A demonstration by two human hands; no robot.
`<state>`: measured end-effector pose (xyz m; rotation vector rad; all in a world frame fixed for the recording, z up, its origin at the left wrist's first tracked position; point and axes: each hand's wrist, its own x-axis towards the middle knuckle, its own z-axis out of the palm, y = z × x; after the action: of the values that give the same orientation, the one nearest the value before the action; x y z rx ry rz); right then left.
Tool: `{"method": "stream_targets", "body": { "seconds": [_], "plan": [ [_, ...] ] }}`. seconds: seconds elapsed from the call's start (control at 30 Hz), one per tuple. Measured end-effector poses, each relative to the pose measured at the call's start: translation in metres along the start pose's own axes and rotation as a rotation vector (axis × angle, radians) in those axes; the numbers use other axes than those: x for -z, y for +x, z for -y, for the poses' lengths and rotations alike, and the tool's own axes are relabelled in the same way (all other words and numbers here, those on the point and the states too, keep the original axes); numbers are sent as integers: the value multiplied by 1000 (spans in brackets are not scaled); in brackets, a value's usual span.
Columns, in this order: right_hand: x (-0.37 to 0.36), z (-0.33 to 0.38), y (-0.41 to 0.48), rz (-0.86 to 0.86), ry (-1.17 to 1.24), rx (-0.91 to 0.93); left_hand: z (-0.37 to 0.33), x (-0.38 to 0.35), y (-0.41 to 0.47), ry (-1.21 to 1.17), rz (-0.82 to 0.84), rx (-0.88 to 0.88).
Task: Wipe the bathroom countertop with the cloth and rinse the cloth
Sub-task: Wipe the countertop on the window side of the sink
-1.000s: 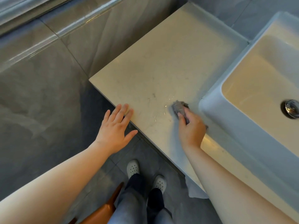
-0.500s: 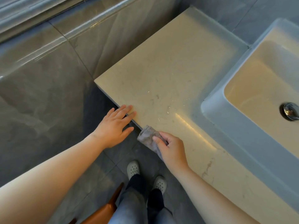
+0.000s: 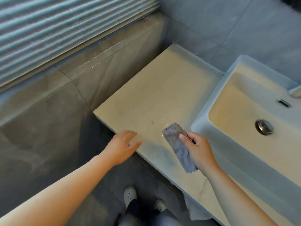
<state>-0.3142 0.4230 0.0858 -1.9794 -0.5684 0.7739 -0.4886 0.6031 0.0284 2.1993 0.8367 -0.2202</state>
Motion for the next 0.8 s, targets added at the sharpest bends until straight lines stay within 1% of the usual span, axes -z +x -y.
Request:
{"method": "stream_targets", "body": {
  "seconds": [0.07,0.13,0.2,0.27,0.33,0.4,0.5,0.6,0.73,0.8],
  "plan": [
    [10,10,5,88,-71,23,-26,17,7,-207,37,-37],
    [18,20,10,138,-149,52,-57,35,17,-311,86,-134],
    [27,30,14,164,-160,74,-87,51,27,-406,174,-200],
    [34,39,18,178,-107,81,-110,63,38,-378,238,-245],
    [43,46,25,147,-67,88,-123,69,48,-275,225,-277],
    [51,51,32,109,-54,102,-132,73,56,-221,193,-298],
    [63,56,46,100,-40,112,-148,80,68,-231,180,-260],
    [75,55,62,56,-45,109,-163,92,82,-350,173,-138],
    [84,50,71,-112,-102,259,-183,111,103,-576,173,-6],
    [81,49,75,-114,-120,308,-189,119,115,-689,148,43]
  ]
}}
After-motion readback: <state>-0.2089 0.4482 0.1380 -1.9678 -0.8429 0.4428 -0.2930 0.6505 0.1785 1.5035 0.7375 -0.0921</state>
